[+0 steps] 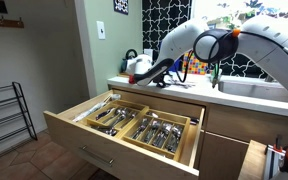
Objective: Remove one silver fork from the right side of the open drawer and put it on the counter.
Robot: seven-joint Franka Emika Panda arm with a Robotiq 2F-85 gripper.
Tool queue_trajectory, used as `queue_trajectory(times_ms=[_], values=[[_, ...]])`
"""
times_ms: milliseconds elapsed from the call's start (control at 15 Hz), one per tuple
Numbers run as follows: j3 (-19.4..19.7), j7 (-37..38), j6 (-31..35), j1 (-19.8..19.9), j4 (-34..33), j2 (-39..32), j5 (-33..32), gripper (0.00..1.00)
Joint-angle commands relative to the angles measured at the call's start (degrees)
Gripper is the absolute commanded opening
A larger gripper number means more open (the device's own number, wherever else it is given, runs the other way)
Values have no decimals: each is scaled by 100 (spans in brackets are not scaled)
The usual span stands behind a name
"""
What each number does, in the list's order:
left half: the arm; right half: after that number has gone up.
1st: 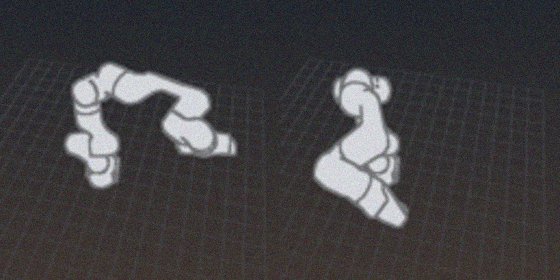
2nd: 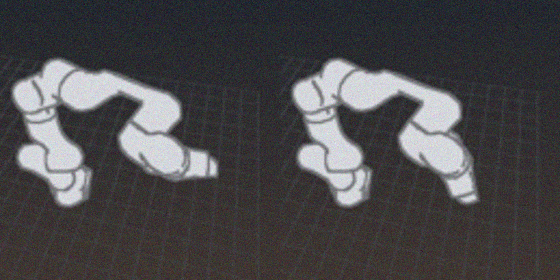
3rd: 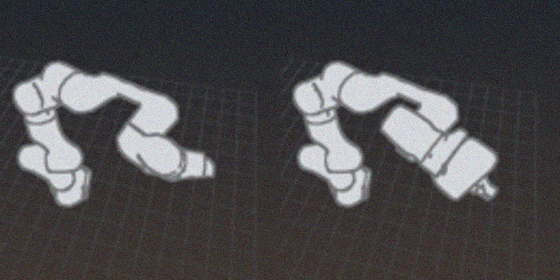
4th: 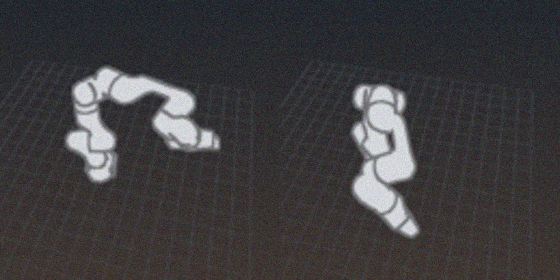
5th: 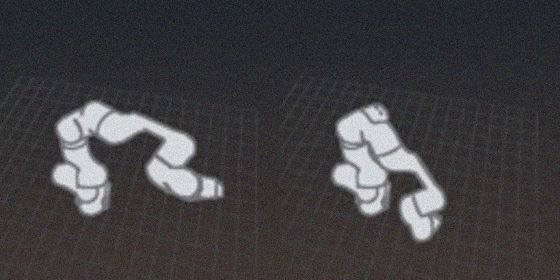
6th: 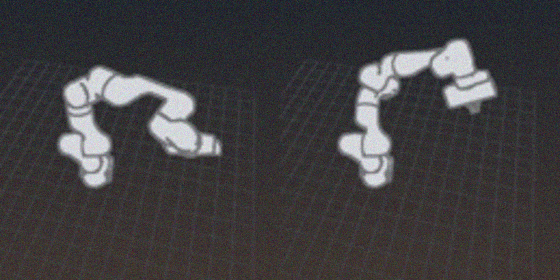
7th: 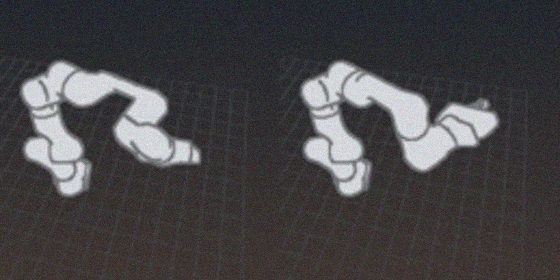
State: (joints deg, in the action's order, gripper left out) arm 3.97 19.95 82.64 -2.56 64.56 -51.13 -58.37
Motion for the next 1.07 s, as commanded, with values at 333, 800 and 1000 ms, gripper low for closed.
queue_trajectory(times_ms=[333,800,1000], values=[[-254,-470,-71,-39,66,808,958,100],[-549,-170,191,-225,983,2649,2753,100],[-910,-176,628,-105,1559,3494,3293,100]])
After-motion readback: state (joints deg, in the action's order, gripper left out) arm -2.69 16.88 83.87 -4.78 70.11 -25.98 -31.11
